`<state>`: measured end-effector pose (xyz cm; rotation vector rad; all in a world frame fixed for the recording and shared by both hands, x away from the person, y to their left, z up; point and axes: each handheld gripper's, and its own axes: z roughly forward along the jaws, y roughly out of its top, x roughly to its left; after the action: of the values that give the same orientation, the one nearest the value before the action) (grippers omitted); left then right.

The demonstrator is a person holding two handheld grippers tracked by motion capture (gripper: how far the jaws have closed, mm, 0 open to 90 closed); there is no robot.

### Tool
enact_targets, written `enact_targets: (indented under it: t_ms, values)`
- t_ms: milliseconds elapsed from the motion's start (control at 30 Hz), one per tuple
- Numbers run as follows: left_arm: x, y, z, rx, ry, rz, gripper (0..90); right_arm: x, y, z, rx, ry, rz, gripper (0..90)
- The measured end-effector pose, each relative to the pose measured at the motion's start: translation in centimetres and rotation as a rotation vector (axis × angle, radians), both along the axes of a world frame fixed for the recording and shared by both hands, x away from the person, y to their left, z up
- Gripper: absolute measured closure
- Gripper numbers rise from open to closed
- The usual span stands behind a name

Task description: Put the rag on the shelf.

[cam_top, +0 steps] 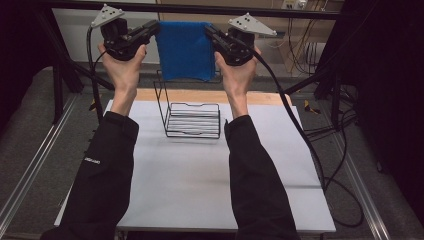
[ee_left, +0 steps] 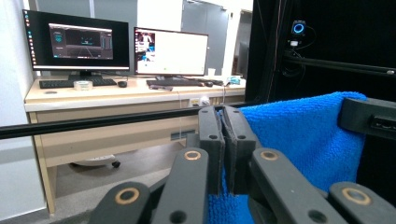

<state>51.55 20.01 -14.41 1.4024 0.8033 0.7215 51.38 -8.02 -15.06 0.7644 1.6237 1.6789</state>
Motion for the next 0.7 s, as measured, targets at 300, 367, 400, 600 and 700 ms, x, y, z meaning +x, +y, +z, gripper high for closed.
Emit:
enact_targets:
  t_ms: [300, 367, 400, 600, 700]
  values:
    - [0.9, 0.0, -1.6, 0.035, 0.012, 0.011, 87.0, 1.1, 0.4, -1.1, -0.048, 0.015, -0.016, 84.8]
    - [0.8, 0.0, -2.1, 0.044, 0.014, 0.004, 87.0, 1.1, 0.3, -1.5, -0.04, 0.026, -0.012, 84.8]
    - [0.8, 0.0, -2.2, 0.049, 0.016, 0.004, 87.0, 1.1, 0.2, -1.7, -0.035, 0.033, -0.009, 84.8]
    - [0.7, 0.0, -3.6, 0.07, 0.036, -0.008, 86.9, 0.8, 0.2, -3.1, -0.059, 0.053, -0.005, 84.7]
    - [0.6, -0.2, -4.4, 0.085, 0.046, -0.023, 86.9, 0.7, -0.1, -4.0, -0.053, 0.072, -0.004, 84.7]
